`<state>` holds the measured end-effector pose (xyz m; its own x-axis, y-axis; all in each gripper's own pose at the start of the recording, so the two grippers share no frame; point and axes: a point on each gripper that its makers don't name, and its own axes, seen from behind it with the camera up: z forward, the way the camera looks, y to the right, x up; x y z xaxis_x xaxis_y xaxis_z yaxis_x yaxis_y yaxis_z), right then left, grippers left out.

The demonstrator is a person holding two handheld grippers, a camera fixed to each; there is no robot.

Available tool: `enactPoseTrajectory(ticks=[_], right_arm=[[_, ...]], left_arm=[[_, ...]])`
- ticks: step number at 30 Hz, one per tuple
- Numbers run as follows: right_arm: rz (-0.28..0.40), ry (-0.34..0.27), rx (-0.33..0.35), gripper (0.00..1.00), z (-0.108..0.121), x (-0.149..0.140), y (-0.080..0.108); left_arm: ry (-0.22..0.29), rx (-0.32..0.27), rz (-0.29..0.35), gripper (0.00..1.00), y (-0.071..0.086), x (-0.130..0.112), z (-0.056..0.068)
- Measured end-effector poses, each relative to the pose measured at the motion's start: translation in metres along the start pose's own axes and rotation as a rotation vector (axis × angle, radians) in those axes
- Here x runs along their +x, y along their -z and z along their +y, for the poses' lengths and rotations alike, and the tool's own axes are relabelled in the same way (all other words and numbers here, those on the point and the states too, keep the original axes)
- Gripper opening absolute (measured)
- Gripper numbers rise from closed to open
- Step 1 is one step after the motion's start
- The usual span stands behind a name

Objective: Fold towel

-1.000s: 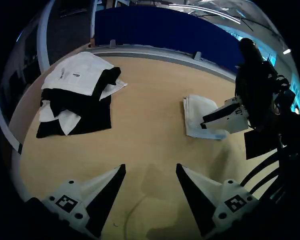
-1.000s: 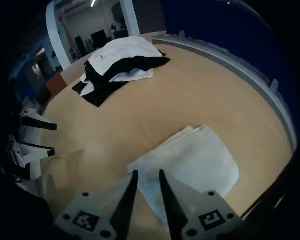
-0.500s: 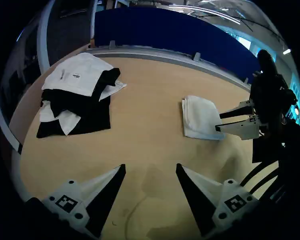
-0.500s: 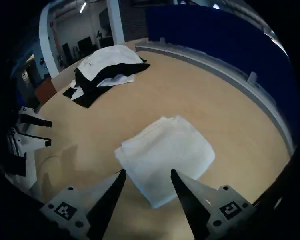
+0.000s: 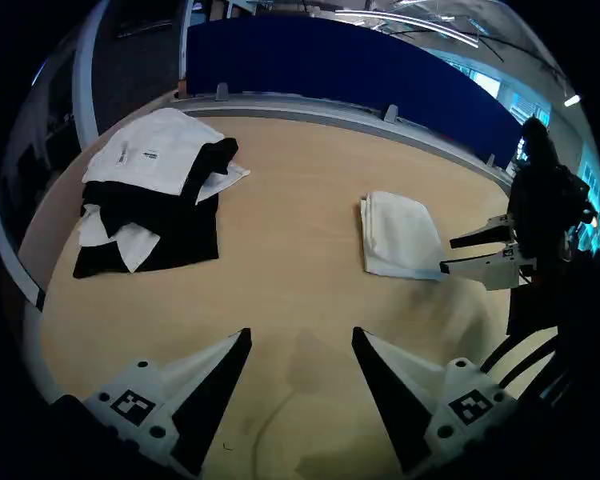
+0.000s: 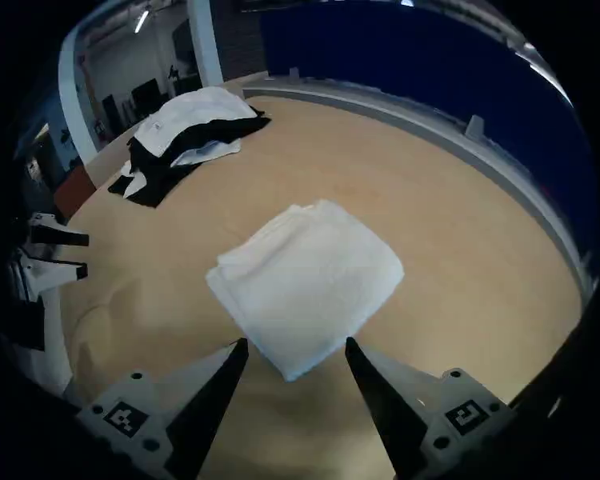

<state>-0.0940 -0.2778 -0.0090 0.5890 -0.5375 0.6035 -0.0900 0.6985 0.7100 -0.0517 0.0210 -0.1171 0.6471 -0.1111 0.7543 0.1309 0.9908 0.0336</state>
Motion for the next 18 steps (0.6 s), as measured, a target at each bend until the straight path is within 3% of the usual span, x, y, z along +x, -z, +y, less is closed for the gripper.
enactPoseTrajectory(ticks=[5, 9, 18], right_arm=[[-0.027, -0.009, -0.001, 0.92, -0.002, -0.015, -0.004], [-0.041, -0.022, -0.002, 0.85, -0.003, -0.025, -0.008], [-0.050, -0.061, -0.017, 0.50, -0.002, -0.035, -0.014]], left_arm=[[0.006, 0.001, 0.001, 0.93, 0.001, -0.001, -0.001], [0.007, 0.000, 0.001, 0.93, 0.001, -0.001, -0.001], [0.007, -0.001, -0.001, 0.93, -0.001, -0.004, -0.001]])
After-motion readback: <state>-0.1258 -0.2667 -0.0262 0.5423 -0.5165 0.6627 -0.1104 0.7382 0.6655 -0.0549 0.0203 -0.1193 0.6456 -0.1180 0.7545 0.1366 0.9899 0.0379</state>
